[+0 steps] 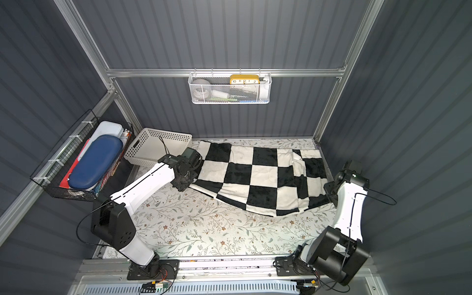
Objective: Roll up the pillowcase
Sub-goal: Fold the pillowcase at the center of the board.
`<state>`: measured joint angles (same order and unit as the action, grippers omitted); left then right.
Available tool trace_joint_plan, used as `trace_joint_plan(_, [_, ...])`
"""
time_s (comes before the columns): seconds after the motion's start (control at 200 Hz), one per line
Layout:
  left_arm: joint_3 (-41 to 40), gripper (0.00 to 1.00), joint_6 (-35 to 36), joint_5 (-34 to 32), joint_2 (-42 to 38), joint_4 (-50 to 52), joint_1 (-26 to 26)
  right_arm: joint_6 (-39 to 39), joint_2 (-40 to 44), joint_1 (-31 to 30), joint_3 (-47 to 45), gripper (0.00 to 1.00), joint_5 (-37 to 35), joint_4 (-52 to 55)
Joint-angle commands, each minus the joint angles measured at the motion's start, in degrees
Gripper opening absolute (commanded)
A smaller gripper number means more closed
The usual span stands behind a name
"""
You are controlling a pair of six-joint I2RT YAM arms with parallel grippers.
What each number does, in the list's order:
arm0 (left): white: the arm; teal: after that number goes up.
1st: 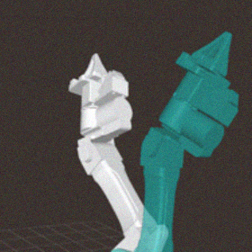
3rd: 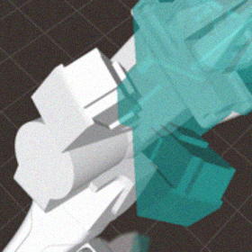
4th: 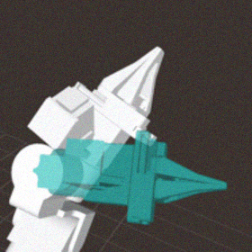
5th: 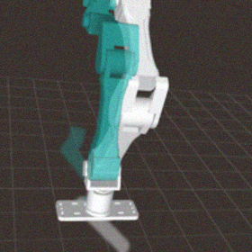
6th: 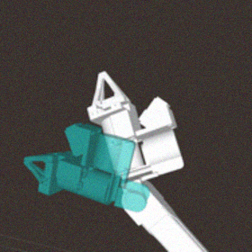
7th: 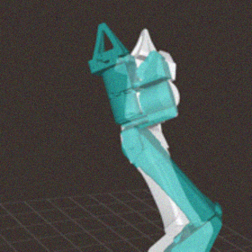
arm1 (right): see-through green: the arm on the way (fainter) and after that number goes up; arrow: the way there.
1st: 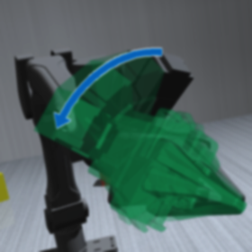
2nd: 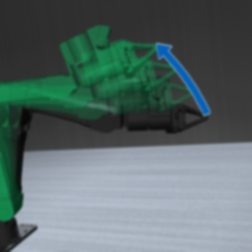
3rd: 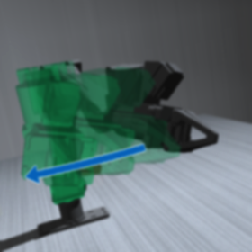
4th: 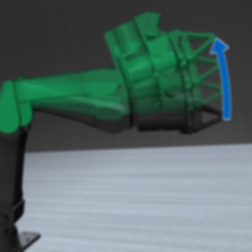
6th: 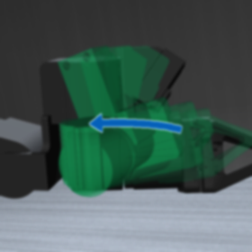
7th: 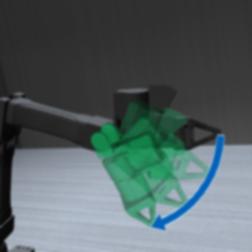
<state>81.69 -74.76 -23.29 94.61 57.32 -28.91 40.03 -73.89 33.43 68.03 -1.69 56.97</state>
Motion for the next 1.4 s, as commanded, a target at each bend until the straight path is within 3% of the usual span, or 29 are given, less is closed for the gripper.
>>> trace_joint_plan(0.0, [2.76, 0.00, 4.60, -3.35, -1.42, -1.64, 0.56, -0.54, -2.10, -0.08, 3.43, 0.00, 2.91, -0.53])
trace_joint_plan(0.295, [14.57, 0.00, 14.15, 0.23, 8.46, -12.48, 3.94, 4.42, -8.70, 0.93, 8.82, 0.00, 10.22, -9.30])
trace_joint_plan(0.52, [32.21, 0.00, 19.18, 0.26, 22.15, -13.75, 5.88, 10.66, -15.57, 1.37, 7.11, 0.00, 11.60, -21.60])
trace_joint_plan(0.63, [37.77, 0.00, 22.50, 0.54, 26.92, -16.71, 5.97, 15.39, -17.22, 1.17, 3.82, 0.00, 12.85, -33.57])
trace_joint_plan(0.745, [40.07, 0.00, 30.36, 1.07, 29.82, -26.43, 5.97, 18.73, -20.42, 0.14, 2.92, 0.00, 14.63, -43.30])
trace_joint_plan(0.89, [46.89, 0.00, 32.28, 0.16, 34.53, -28.25, 6.64, 19.66, -26.02, -2.03, 4.03, 0.00, 18.25, -54.61])
trace_joint_plan(1.396, [49.09, 0.00, 32.51, 7.25, 43.29, -33.34, 12.64, 20.39, -38.01, -3.72, 11.96, 0.00, 8.64, -60.56])
